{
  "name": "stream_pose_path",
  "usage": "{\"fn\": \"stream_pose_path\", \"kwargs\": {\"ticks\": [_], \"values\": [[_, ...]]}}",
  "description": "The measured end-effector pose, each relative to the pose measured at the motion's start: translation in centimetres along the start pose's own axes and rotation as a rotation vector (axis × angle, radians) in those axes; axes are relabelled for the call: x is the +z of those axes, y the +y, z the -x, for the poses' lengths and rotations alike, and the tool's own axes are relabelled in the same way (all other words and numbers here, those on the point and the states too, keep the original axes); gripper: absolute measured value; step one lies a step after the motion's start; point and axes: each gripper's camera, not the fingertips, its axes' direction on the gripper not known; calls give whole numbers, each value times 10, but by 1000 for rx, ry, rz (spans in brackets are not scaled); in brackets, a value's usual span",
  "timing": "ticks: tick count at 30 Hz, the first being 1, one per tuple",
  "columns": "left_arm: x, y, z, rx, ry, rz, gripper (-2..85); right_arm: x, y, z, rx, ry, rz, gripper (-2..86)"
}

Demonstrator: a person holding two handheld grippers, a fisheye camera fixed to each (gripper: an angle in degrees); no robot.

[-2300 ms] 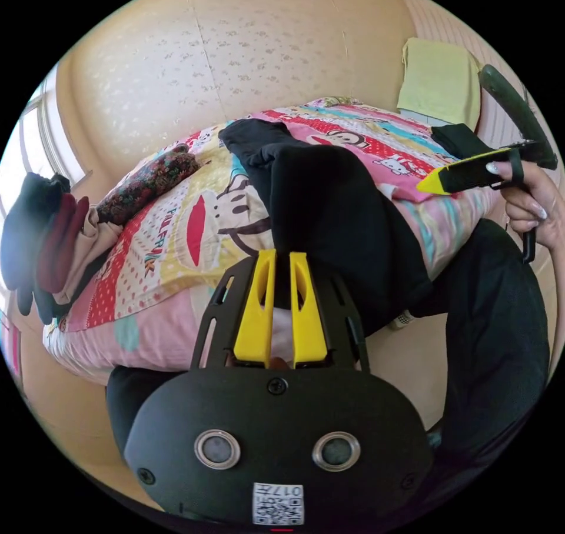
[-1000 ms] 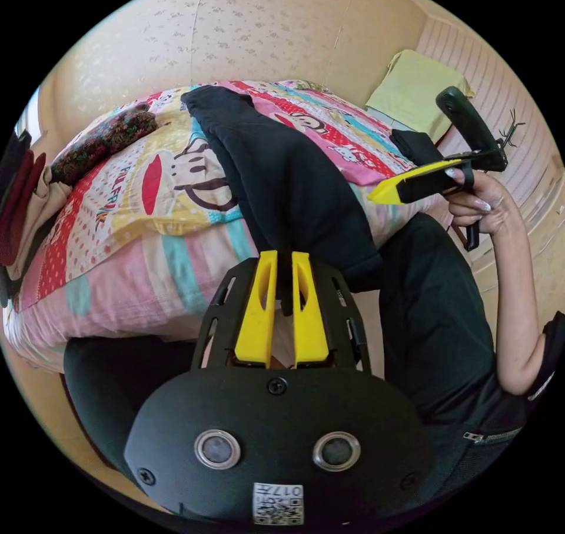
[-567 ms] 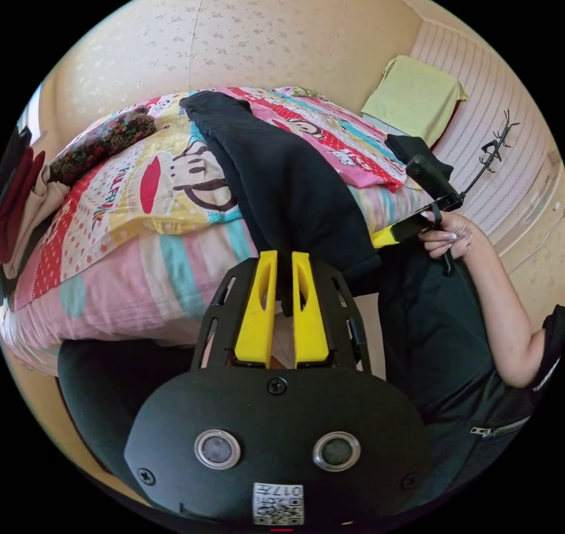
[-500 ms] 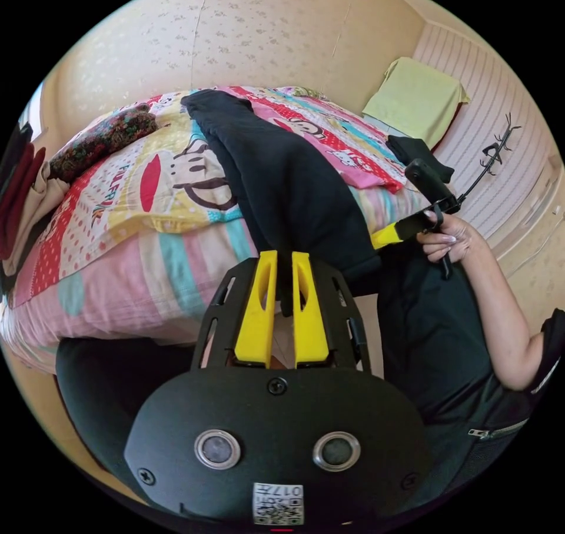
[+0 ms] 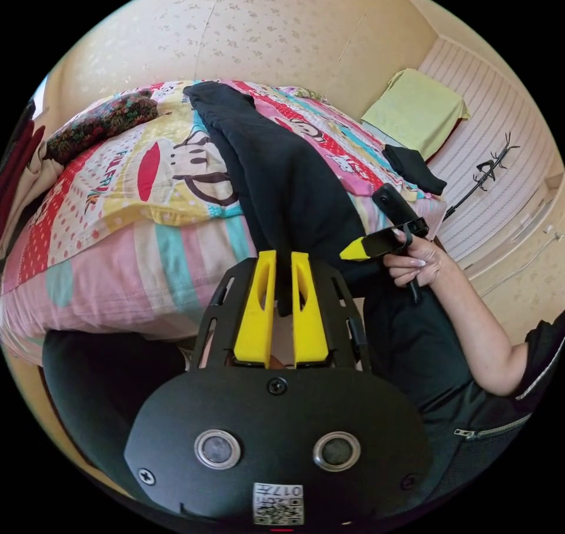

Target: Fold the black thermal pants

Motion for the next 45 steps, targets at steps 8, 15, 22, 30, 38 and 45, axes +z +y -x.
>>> {"fn": "stream_pose_path", "kwargs": {"ticks": [8,15,22,30,38,45], "values": [[-59,-9,30,-29,230,-83,52,-27,-3,51,-155,-102,-15,73],[-121,-21,23,46,7,-177,29,-44,1,137,-309,-22,-72,59],[-137,-41,-2,122,-38,-194,45,-59,53,214,-491,-164,-75,51],[-158,-123,-78,525,-129,-271,-1,-67,145,319,-660,-173,4,49],[-75,-217,-180,1070,-105,-50,-5,-68,193,440,-783,24,30,45],[31,-207,-188,1049,680,255,-6,-70,201,474,-900,51,68,39]]}}
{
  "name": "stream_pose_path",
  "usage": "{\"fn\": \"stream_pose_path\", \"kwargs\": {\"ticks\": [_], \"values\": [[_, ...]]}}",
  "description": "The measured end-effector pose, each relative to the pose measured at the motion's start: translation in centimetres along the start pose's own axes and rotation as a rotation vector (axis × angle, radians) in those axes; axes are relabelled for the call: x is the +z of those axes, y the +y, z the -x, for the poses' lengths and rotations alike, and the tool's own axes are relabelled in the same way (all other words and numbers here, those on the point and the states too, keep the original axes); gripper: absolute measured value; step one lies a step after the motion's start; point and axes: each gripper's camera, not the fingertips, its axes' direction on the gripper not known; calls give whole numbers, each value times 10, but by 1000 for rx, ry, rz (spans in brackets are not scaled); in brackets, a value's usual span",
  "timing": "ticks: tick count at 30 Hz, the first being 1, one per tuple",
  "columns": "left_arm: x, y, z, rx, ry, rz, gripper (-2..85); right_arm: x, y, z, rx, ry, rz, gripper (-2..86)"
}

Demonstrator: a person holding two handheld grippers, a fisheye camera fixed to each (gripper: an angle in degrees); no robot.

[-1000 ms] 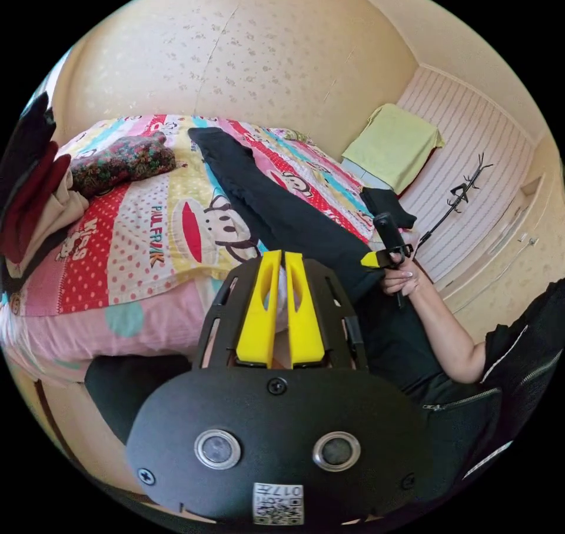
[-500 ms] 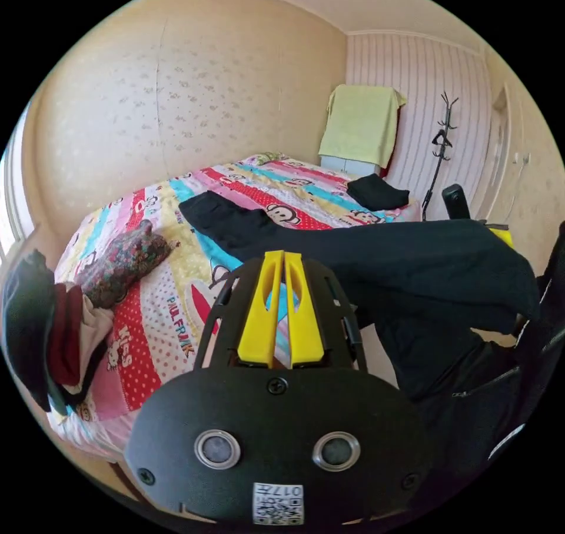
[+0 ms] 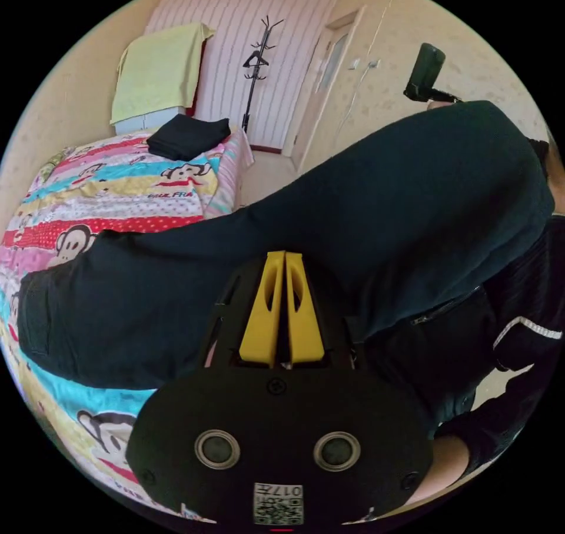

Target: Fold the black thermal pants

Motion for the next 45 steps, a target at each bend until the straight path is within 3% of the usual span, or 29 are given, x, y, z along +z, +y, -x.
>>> {"fn": "stream_pose_path", "kwargs": {"ticks": [5,10,14,16,21,27,29,35,36,38,40,45], "values": [[39,0,-19,61,-189,104,-5,-21,10,-66,167,-87,-120,40],[-26,17,24,-99,-391,-81,-6,-31,-20,-77,51,-122,-127,43],[-4,32,42,-19,-193,14,-7,-41,-51,-115,57,-102,-143,45],[17,43,49,-67,-205,-10,-9,-43,-62,-146,95,-63,-112,45],[10,63,76,-166,-210,6,-7,-74,-93,-276,294,-63,-197,44],[-63,113,114,-378,-310,-261,-8,-120,-178,-459,362,-4,-195,45],[-77,131,126,-449,-305,-336,-9,-134,-191,-556,460,50,-189,46],[-77,151,151,-557,-296,-316,-10,-133,-83,-783,982,209,-257,59],[-75,150,151,-553,-298,-305,-10,-130,-69,-794,1011,217,-266,63],[-75,149,150,-553,-317,-306,-9,-133,-24,-809,1001,121,-521,73],[-75,149,149,-558,-325,-305,-9,-130,-10,-811,1003,67,-590,79],[-74,151,149,-559,-306,-306,-10,-126,-70,-771,890,155,-443,163]]}}
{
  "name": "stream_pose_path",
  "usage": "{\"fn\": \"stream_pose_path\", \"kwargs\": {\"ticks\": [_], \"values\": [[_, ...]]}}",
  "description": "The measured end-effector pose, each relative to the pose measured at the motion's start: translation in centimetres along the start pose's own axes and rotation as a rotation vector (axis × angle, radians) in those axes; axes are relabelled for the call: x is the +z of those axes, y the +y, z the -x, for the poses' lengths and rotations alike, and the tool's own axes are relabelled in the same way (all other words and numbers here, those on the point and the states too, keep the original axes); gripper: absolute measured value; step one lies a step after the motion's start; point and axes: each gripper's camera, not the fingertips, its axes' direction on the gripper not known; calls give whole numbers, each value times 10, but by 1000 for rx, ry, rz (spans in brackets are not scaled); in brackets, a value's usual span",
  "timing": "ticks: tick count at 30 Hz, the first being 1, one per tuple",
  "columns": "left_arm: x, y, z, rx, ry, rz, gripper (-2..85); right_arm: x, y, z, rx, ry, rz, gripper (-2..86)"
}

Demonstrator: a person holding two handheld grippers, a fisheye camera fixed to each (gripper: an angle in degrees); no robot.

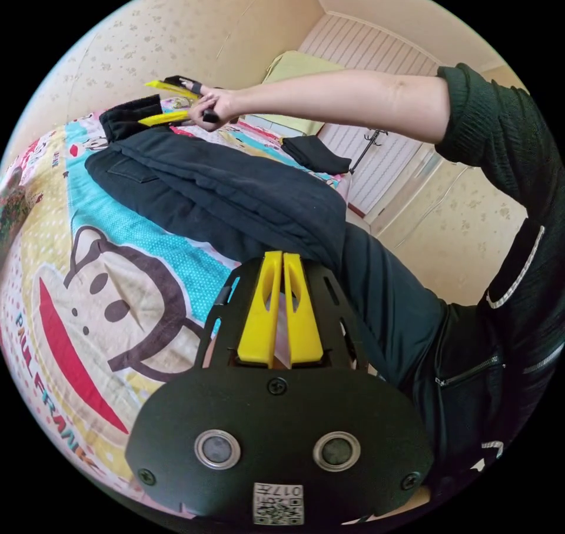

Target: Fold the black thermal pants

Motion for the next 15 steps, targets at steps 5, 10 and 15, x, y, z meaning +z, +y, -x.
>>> {"fn": "stream_pose_path", "kwargs": {"ticks": [5,10,15], "values": [[2,3,-3,-12,6,-7,-9,30,80,118,-289,106,222,142],[5,5,-17,-1,-20,-2,-10,70,271,161,-497,627,299,124],[12,9,-54,162,-143,63,-10,98,444,149,-639,1112,167,96]]}}
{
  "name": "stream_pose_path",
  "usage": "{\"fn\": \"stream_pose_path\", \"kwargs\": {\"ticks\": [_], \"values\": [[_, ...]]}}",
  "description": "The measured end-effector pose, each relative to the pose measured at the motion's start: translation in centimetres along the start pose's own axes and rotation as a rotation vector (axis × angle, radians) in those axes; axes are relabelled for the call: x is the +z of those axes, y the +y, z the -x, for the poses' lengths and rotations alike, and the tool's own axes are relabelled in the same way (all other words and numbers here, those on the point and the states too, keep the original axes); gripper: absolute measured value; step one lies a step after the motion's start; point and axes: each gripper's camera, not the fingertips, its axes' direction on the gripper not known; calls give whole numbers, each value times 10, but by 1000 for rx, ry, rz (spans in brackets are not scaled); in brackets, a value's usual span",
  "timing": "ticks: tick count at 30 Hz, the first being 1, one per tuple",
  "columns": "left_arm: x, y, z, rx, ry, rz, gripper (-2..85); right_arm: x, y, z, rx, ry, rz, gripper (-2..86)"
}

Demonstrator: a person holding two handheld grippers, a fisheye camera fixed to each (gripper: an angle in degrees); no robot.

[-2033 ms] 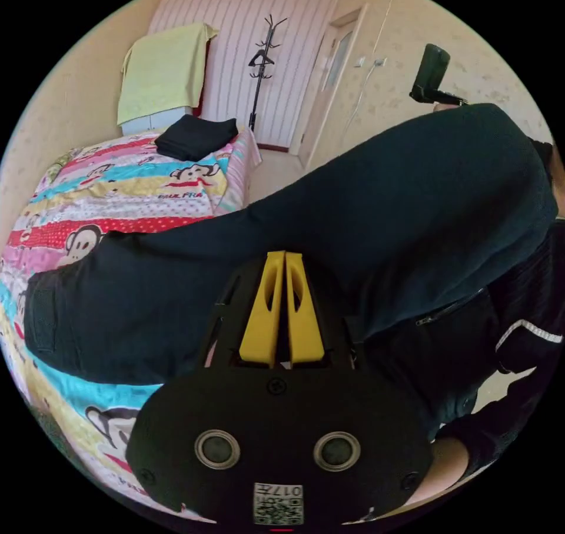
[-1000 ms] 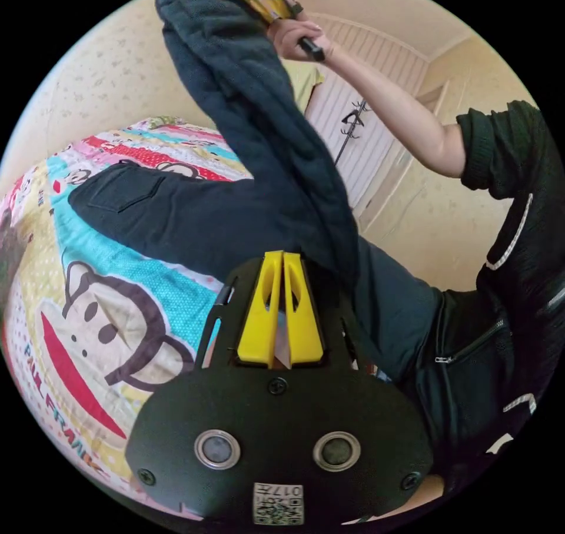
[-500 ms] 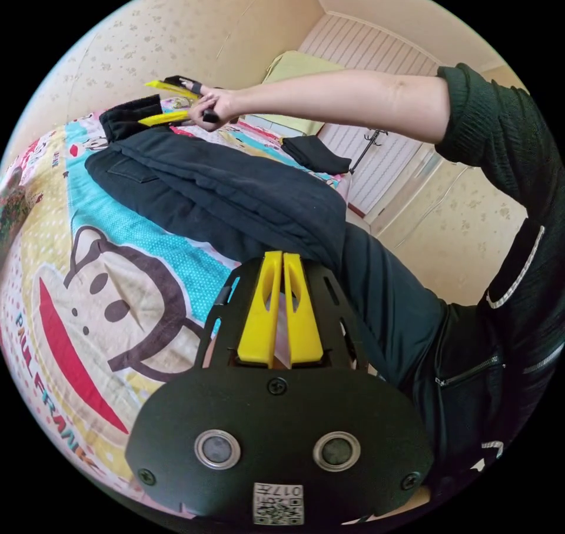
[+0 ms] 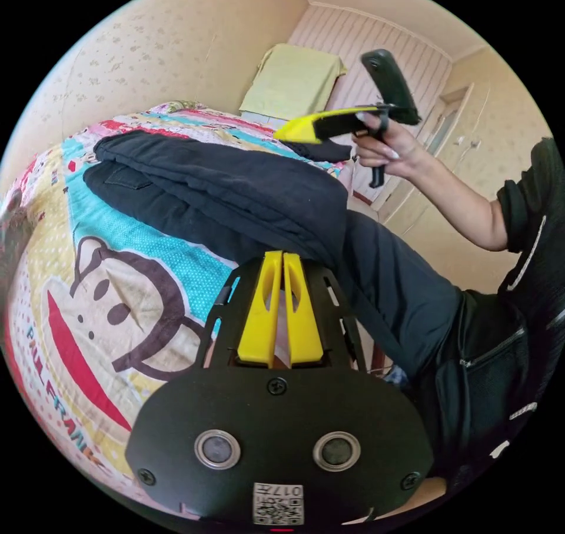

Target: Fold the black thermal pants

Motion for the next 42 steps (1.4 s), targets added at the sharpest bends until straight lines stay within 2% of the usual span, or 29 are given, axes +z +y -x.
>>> {"fn": "stream_pose_path", "kwargs": {"ticks": [1,4,9,11,13,16,17,20,22,23,24,25,26,28,30,31,34,36,39,41,42], "values": [[1,0,-13,44,-49,11,-10,13,25,14,1,103,22,89],[6,2,-40,99,-114,51,-10,36,64,31,37,111,-28,80],[-4,2,-63,-33,-191,28,-8,26,68,46,81,94,-9,77],[-16,2,-74,-110,-249,-18,-7,22,71,56,87,105,7,75],[-44,-3,-99,-167,-306,-150,-7,20,77,61,105,106,-9,74],[-70,-22,-139,-107,-340,-355,-7,20,94,65,166,84,-77,73],[-69,-28,-146,-88,-339,-371,-7,19,101,64,195,64,-101,73],[-32,-55,-156,-104,-430,-247,-6,14,111,63,199,21,-117,71],[29,-48,-135,-297,-578,-34,-5,12,115,63,195,0,-114,69],[42,-41,-132,-325,-565,-30,-5,12,118,62,219,-14,-100,68],[46,-21,-138,-389,-559,-162,-5,13,119,63,226,-15,-86,67],[45,-12,-147,-438,-575,-221,-5,13,121,67,200,-9,-80,65],[46,-13,-154,-430,-602,-217,-5,11,123,72,169,7,-71,62],[62,-33,-184,-279,-784,-102,-5,7,120,73,146,11,-46,56],[72,-43,-197,-239,-854,-43,-5,-1,105,70,112,14,16,47],[73,-44,-199,-263,-848,-52,-5,-9,90,66,94,4,29,38],[68,-32,-198,-350,-766,-167,-6,-42,53,52,58,-17,-138,21],[66,-25,-196,-398,-713,-229,-6,-49,32,38,94,-1,-175,19],[66,-26,-197,-413,-680,-247,-6,-6,8,11,190,3,-23,19],[67,-29,-201,-402,-684,-245,-6,68,20,0,246,-83,154,19],[65,-30,-206,-391,-697,-258,-6,75,28,0,242,-103,119,19]]}}
